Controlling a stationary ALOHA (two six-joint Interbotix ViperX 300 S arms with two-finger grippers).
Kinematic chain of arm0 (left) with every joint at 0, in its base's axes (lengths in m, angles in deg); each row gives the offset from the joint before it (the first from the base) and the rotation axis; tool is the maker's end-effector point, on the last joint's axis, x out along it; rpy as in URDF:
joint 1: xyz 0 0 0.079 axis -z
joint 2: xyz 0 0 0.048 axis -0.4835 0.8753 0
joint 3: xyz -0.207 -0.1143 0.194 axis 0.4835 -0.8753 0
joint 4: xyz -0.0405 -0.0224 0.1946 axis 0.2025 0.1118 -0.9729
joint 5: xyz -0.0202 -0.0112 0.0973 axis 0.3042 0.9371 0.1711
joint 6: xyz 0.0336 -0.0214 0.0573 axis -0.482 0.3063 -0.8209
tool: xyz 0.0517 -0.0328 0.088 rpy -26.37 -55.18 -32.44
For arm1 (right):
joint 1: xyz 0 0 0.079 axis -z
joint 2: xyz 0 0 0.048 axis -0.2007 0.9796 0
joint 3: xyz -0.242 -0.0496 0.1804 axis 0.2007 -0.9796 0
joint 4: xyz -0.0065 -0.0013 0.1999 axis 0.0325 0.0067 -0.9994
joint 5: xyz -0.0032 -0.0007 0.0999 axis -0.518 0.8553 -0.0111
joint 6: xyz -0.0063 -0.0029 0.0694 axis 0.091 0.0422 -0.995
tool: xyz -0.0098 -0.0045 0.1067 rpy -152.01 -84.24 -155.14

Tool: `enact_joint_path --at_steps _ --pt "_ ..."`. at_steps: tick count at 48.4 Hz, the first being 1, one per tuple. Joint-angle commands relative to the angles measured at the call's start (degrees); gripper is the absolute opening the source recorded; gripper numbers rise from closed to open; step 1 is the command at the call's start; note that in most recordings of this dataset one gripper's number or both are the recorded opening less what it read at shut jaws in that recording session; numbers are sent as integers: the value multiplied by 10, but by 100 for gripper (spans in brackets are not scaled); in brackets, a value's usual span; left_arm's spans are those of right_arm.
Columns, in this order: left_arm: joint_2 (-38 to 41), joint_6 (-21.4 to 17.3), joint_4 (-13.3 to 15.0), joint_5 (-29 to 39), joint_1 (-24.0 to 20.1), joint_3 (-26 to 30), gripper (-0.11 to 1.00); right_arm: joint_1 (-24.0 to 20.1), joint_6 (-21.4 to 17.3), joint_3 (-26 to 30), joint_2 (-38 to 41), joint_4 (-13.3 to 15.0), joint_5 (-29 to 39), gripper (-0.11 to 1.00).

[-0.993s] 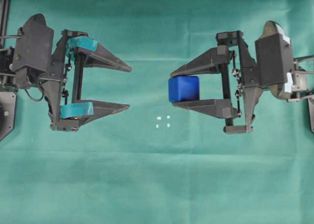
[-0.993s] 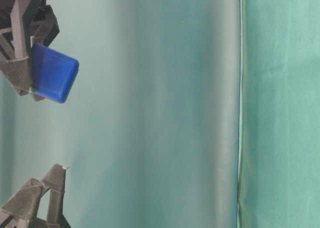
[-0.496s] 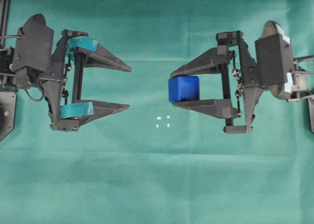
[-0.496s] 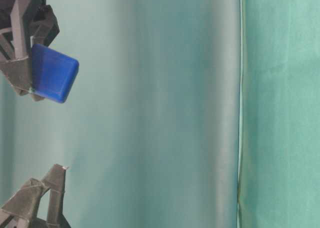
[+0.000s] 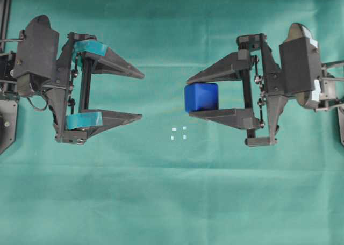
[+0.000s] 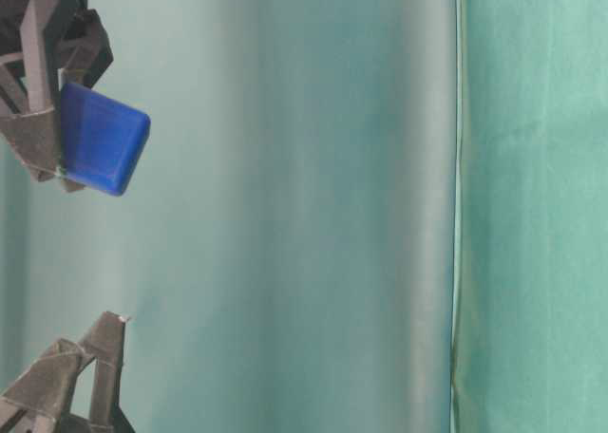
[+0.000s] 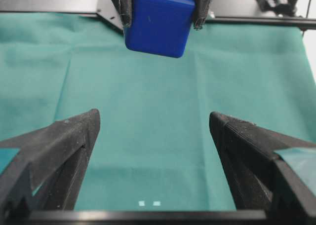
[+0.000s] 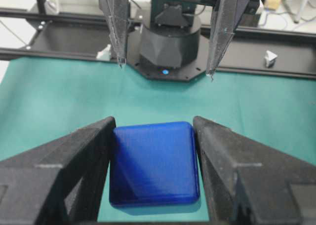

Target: Handover the blue block to the right arm after grasping it with the left arm, then place it in the designated position.

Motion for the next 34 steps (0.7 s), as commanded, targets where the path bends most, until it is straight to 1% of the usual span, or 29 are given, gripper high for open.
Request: enact_joint_path --at_steps 1,22,28,34 --pt "-4 0 0 -3 1 11 99 -1 -2 9 -11 -2 0 55" --pt "-3 0 0 -3 2 13 99 -1 -4 10 -11 -3 13 55" --pt "-3 -1 -1 -3 2 13 99 -1 -11 10 -11 -8 46 55" --pt "-3 -1 0 -3 2 13 99 -1 -31 10 -10 -11 106 55"
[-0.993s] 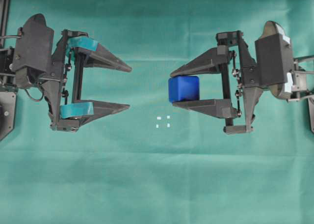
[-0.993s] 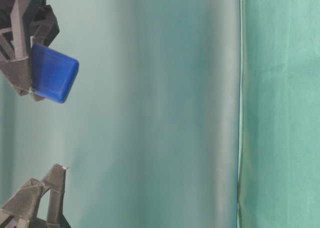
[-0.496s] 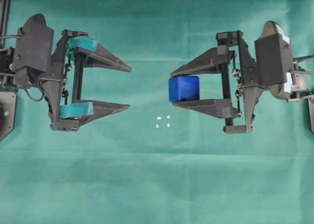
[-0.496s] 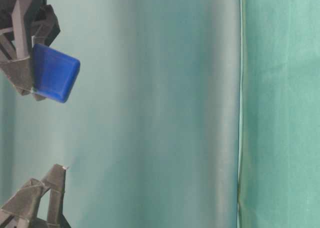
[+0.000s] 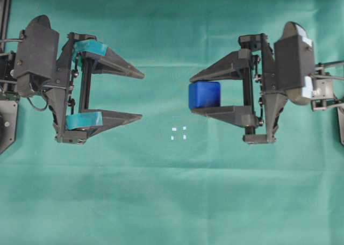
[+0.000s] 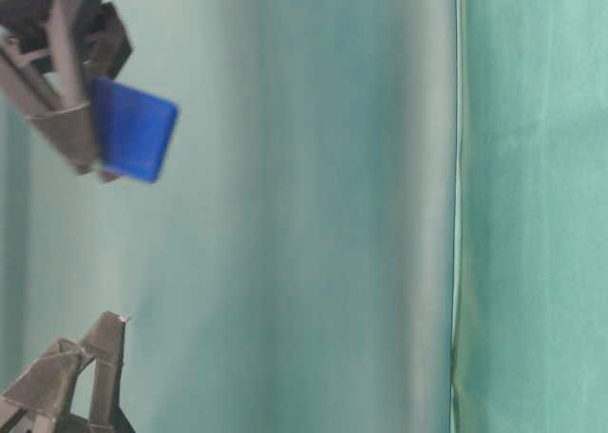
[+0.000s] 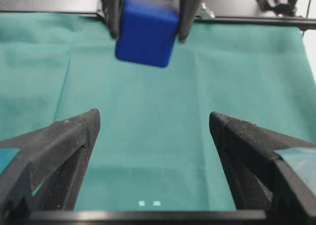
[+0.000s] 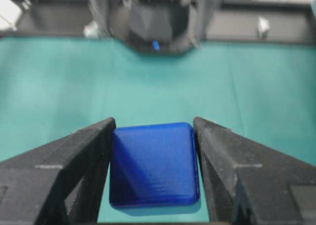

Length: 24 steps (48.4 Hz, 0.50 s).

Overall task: Handover the blue block to the right arm after grasping it with the left arm, then place it in the designated position.
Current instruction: 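Lower the cube with the right gripper onto the white marker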

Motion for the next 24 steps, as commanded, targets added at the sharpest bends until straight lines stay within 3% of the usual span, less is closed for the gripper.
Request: enact_joint_path --at_steps 1,12,24 --pt "-4 -1 -1 -3 2 13 99 -1 -10 9 -10 -4 39 55" --pt "-3 -1 0 -3 2 13 99 -6 -44 7 -8 -4 122 55" --pt "-3 -2 -1 -3 2 13 99 -11 -47 6 -7 -5 136 55"
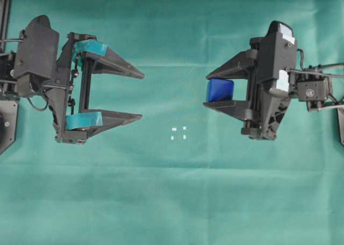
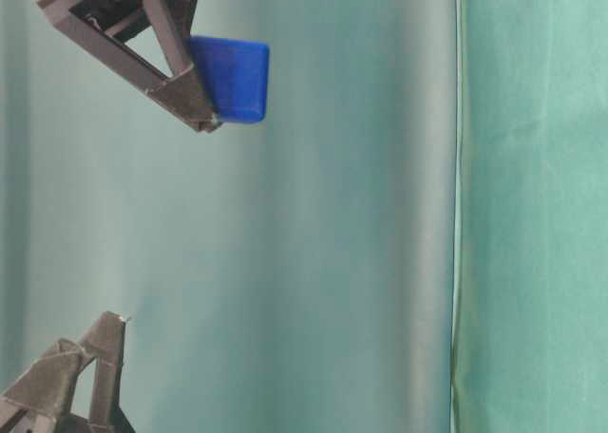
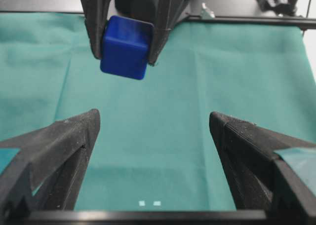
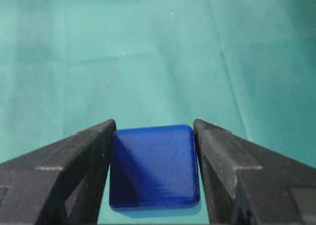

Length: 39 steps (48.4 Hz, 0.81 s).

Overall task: Handover the blue block to the right arm after grasping it with the left arm, then place it in the designated position.
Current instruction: 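Lower the cube with the right gripper onto the white marker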

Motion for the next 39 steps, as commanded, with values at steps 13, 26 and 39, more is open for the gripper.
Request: enact_joint_path --at_steps 13,26,39 --pt "-3 -1 -1 -3 2 13 99 -3 -2 6 -4 -2 2 55" --pt "-3 -1 -1 -3 2 13 99 -3 -2 6 18 -2 1 55" --pt "-1 -1 -1 -4 2 15 99 -3 -3 6 81 -2 -31 55"
